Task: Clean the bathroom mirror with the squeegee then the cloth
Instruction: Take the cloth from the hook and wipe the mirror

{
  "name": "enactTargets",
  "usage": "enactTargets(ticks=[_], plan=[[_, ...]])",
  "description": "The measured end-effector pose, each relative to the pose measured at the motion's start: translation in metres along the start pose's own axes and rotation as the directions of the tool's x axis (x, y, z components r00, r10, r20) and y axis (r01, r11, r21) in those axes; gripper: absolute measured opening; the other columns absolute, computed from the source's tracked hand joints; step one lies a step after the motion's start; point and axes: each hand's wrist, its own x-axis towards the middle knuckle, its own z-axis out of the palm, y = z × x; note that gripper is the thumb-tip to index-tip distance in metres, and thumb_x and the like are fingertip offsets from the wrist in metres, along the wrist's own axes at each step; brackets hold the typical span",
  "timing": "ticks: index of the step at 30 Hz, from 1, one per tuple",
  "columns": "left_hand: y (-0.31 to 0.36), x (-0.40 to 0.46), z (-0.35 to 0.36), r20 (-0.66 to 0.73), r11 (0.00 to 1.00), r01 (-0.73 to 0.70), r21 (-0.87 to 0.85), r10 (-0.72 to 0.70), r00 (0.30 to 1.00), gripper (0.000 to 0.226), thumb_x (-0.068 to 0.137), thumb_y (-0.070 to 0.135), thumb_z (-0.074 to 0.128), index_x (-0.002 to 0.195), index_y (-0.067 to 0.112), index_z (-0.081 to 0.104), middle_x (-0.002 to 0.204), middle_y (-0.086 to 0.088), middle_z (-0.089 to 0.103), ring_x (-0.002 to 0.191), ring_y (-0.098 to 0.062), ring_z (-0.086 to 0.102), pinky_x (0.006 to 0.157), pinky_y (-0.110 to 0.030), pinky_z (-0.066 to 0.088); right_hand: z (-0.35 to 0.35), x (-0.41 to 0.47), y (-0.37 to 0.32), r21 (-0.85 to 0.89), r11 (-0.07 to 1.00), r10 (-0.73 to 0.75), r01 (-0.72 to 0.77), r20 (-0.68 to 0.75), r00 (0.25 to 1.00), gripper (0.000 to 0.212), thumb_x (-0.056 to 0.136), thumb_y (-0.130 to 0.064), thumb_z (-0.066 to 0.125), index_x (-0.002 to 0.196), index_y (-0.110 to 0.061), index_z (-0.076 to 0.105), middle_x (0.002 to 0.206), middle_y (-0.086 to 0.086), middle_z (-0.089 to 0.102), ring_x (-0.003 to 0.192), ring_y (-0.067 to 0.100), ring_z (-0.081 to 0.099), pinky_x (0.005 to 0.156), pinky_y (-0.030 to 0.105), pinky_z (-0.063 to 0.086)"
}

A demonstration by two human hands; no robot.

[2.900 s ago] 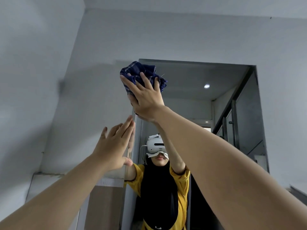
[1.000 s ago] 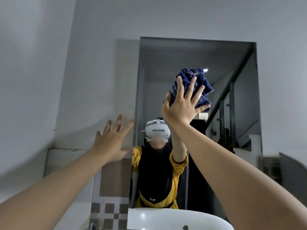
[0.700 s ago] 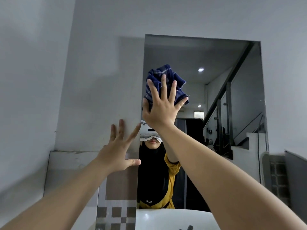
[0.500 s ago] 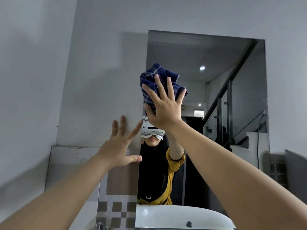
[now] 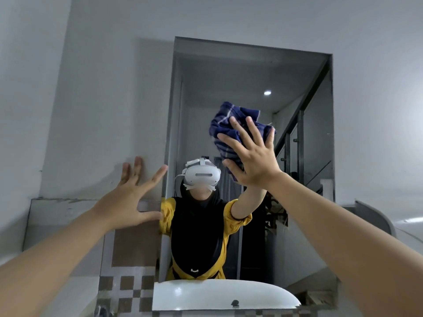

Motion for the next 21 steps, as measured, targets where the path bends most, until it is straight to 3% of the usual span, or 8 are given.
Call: enactTargets(ticks=[5, 10, 17, 21], plan=[[-0.002, 0.001, 0.004, -0.039, 1.000, 0.018, -0.022, -0.019, 0.999, 0.104, 0.063, 0.069, 0.059, 0.129, 0.064, -0.021, 0.147, 0.001, -0.037, 0.133, -0.028, -0.033, 0.112, -0.057, 0.018, -0.012, -0.036, 0.061, 0.012, 0.974, 0.225, -0.225, 0.007, 0.974, 0.061, 0.088, -0.055, 0.037, 0.146, -0.035, 0.029, 0.162, 0.002, 0.016, 0.149, 0.033, 0.006, 0.107, 0.076, 0.006], [-0.005, 0.002, 0.006, -0.044, 0.998, 0.046, -0.036, -0.047, 0.998, 0.104, 0.061, 0.069, 0.059, 0.129, 0.065, -0.019, 0.149, 0.004, -0.034, 0.135, -0.027, -0.031, 0.114, -0.055, 0.016, -0.018, -0.066, 0.103, 0.081, 0.851, 0.522, -0.519, -0.027, 0.852, 0.066, 0.086, -0.054, 0.035, 0.148, -0.034, 0.023, 0.163, 0.001, 0.010, 0.149, 0.031, 0.001, 0.111, 0.070, 0.004], [0.003, 0.001, 0.007, -0.038, 0.995, 0.080, -0.064, -0.082, 0.996, 0.105, 0.062, 0.064, 0.062, 0.126, 0.068, -0.021, 0.149, 0.005, -0.032, 0.135, -0.026, -0.030, 0.115, -0.056, 0.010, -0.011, -0.072, 0.078, 0.145, 0.674, 0.733, -0.724, -0.009, 0.680, 0.063, 0.091, -0.046, 0.039, 0.148, -0.037, 0.015, 0.163, 0.004, 0.002, 0.149, 0.034, -0.003, 0.110, 0.071, 0.005], [0.009, -0.004, 0.006, -0.037, 0.994, 0.098, -0.051, -0.100, 0.994, 0.105, 0.071, 0.056, 0.066, 0.127, 0.066, -0.022, 0.150, 0.001, -0.029, 0.137, -0.028, -0.027, 0.114, -0.056, 0.014, -0.009, -0.069, 0.046, 0.193, 0.628, 0.768, -0.754, 0.006, 0.641, 0.063, 0.092, -0.045, 0.042, 0.149, -0.036, 0.016, 0.163, 0.003, -0.002, 0.149, 0.033, -0.006, 0.108, 0.072, -0.001]])
